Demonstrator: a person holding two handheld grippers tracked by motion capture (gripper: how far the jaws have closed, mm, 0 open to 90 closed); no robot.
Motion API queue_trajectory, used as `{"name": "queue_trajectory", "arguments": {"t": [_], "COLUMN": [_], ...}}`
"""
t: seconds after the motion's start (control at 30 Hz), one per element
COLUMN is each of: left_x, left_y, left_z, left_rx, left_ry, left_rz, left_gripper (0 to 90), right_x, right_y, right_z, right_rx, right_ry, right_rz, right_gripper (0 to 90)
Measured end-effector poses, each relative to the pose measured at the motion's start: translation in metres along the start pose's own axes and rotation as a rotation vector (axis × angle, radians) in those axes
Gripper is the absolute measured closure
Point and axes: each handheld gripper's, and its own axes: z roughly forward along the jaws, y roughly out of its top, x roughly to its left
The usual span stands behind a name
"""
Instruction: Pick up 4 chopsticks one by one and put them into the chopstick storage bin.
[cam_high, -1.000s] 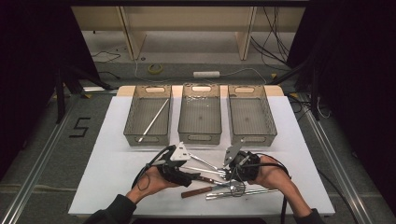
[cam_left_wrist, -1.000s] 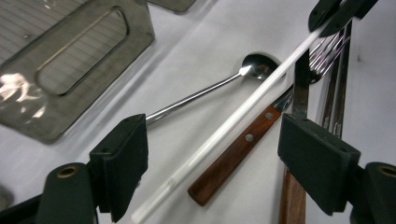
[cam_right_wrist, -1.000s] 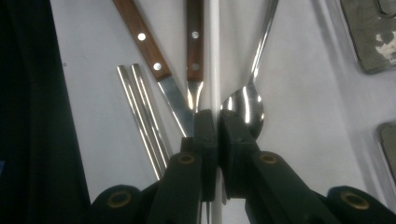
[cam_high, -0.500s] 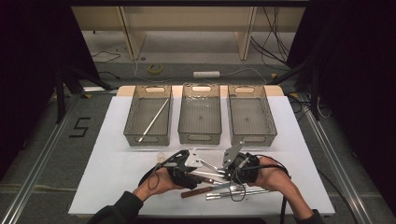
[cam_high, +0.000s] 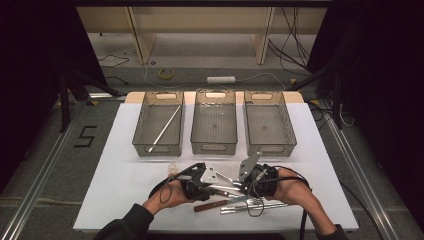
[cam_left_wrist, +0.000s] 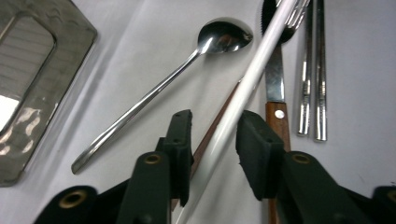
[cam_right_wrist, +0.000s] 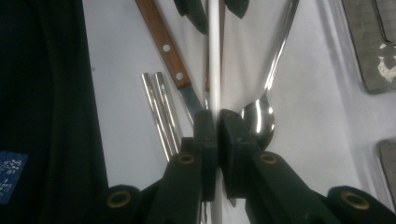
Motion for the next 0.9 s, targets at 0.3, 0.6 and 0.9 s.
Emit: {"name": "queue_trajectory", "arguments": {"t": [0.3,0.6,0.9], "left_x": [-0.005,-0.009,0.007], "left_y": [0.002,0.005,0.001], "left_z": [-0.007,-0.009,-0.022], "left_rx": [0.021,0.068,0.069], "left_ry": [-0.029,-0.041,0.037], "left_rz": [0.098,0.112,-0.002], "left_gripper": [76.9,83.4,83.4], "right_x": [-0.003,-0.02,-0.024], "right_y": [-0.004,-0.014,-0.02], "right_z": [0.0,-0.008,-0.022], "right_rx": [-0.023,-0.098,-0.232], "right_ry": [0.044,0.04,-0.072], "right_rz": [-0.017,0.119,0.208], "right_gripper": [85.0,51.5,35.9]}}
